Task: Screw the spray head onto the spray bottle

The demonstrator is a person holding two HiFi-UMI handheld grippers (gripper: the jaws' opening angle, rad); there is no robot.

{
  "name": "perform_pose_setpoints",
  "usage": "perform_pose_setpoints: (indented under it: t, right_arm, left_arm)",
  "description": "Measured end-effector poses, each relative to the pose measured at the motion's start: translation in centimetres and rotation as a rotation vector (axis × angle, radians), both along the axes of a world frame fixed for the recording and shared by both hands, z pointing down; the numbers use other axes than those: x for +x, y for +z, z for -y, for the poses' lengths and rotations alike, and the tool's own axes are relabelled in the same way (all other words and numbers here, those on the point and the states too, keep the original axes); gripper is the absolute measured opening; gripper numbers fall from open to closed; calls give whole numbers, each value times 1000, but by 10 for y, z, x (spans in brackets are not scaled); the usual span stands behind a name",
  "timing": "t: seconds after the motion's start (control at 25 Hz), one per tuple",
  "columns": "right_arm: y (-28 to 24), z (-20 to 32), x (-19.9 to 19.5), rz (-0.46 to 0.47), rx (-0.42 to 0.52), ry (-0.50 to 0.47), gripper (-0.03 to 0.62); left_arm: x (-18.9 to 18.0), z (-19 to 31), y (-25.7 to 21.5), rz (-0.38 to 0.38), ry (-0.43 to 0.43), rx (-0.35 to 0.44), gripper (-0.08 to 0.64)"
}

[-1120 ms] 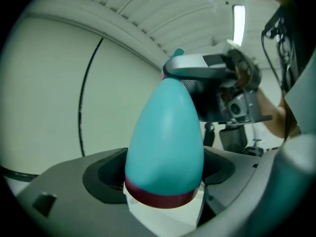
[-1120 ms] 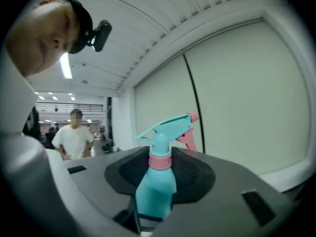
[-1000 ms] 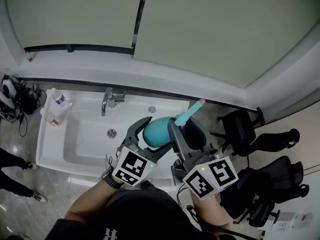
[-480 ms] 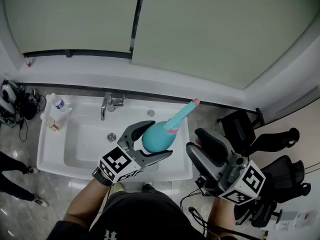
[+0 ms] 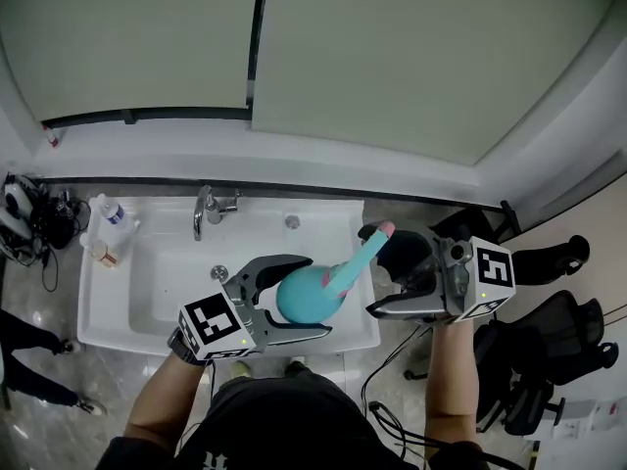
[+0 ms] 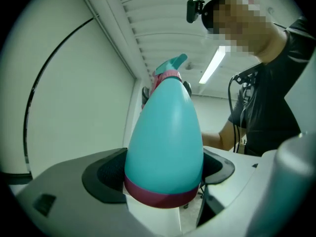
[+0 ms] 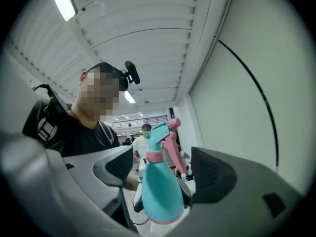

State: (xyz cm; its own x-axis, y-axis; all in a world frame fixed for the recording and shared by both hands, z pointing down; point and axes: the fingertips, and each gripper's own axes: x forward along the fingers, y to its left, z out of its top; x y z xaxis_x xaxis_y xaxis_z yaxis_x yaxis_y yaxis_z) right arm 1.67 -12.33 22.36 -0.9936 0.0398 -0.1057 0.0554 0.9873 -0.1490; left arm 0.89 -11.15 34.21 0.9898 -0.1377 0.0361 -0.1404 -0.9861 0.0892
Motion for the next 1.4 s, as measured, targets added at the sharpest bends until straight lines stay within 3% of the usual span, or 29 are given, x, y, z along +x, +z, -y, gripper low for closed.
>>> perform_pose_setpoints:
  t: [0.16,0.28,0.44,0.48,0.52,0.6,0.84,0.92,1.04,1.16,1.4]
  right_arm:
    - [-12,-16,-16,42,62,-184,341]
    - [-12,-28,-28,21,103,-244,341]
    - [-12,-34,-34,8,122,-247,338]
    - [-13,-34,-33,9,126,-234,306]
    - [-14,-34,-32,6,129,-217,222]
    - [-12,-34,-32,-21,141,-195,158]
    - [-6,-34,-35,-87,156,-171,146]
    - [-6,-28,-36,-102,149,-111,144]
    - [6,-10,-36,-182,149,66,143]
    - [22,17,-33,-260,71,289,142]
    - [44,59,-26,-318,-69,664,143]
  left_arm:
    - [7,-16,-2,-4,77,-9,422]
    - [11,-23,-3,-6,115,-15,422]
    - [12,-26,1,1,136,-31,422]
    - [12,-25,3,3,135,-34,422]
    - [12,-24,3,2,132,-37,422]
    - [12,-22,4,1,128,-44,422]
    - [12,-18,5,18,140,-22,422]
    - [10,-10,6,30,90,-2,422]
    - [4,10,13,70,-45,20,422]
    - [-3,35,21,121,-223,40,422]
    - [-16,78,40,219,-583,121,422]
